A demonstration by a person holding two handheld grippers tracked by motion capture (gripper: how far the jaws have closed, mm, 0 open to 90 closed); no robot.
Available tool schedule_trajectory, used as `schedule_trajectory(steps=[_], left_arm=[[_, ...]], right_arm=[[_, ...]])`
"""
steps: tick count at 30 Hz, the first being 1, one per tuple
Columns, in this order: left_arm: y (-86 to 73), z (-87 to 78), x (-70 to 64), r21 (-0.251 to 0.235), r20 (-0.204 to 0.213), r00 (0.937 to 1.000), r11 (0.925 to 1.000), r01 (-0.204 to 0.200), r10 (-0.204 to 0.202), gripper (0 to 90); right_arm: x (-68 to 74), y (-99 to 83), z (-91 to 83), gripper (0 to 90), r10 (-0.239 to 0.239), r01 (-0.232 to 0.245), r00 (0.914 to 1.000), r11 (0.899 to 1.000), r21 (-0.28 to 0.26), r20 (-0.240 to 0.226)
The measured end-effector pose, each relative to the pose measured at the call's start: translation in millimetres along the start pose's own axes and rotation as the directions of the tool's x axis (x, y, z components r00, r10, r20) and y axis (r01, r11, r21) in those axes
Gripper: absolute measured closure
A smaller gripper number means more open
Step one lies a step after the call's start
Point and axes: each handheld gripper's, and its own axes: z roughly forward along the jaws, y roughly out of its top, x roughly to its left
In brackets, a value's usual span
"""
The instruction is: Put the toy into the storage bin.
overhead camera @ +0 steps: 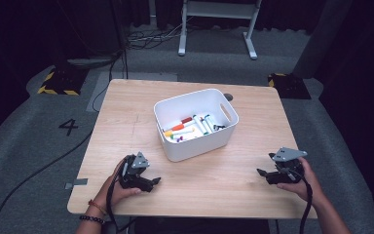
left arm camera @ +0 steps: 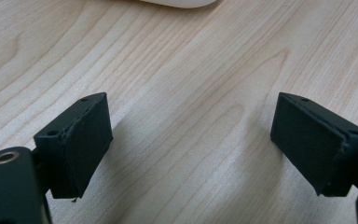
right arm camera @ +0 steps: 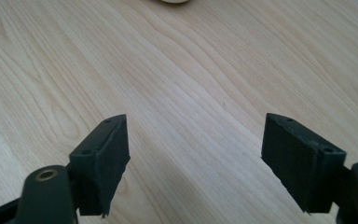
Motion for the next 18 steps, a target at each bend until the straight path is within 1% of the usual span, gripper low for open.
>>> schedule_trajectory(steps=[5,7,9,10,12,14,16,18], left_arm=[[0.0,0.0,0.0,0.000,0.000,1.0000,1.0000,0.000,0.000,12.7],[0.0,0.0,0.0,0.000,0.000,1.0000,1.0000,0.000,0.000,12.7],[0.0,0.0,0.0,0.001,0.001,1.0000,1.0000,0.000,0.000,12.6],[0.1,0.1,0.0,0.000,0.000,1.0000,1.0000,0.000,0.000,12.6],[0.2,0.0,0.1,0.001,0.000,1.0000,1.0000,-0.001,0.001,12.6],[0.2,0.1,0.1,0.001,0.001,1.0000,1.0000,0.000,0.000,12.6],[0.1,0.2,0.1,0.001,0.001,1.0000,1.0000,0.000,0.000,12.6],[0.2,0.0,0.1,0.001,0.001,1.0000,1.0000,0.000,0.000,12.6]], right_arm=[[-3.0,-13.1,-1.1,23.3,0.037,-0.037,0.9993,0.999,-0.013,0.002],[-3.9,-18.6,-0.5,23.2,0.051,-0.051,0.9987,0.999,-0.003,0.005],[-5.7,-24.8,-0.7,23.2,0.055,-0.055,0.9985,0.998,-0.001,0.007],[-6.0,-27.2,-0.8,23.1,0.069,-0.069,0.9976,0.998,0.000,0.008],[-7.4,-32.0,-1.6,23.1,0.083,-0.083,0.9965,0.997,0.003,0.002],[-8.9,-38.8,-1.3,23.0,0.097,-0.097,0.9953,0.995,0.007,0.007],[-10.1,-45.6,-1.2,22.7,0.121,-0.121,0.9927,0.993,0.002,0.006],[-12.1,-52.2,-1.7,22.5,0.142,-0.142,0.9898,0.990,0.008,0.003]])
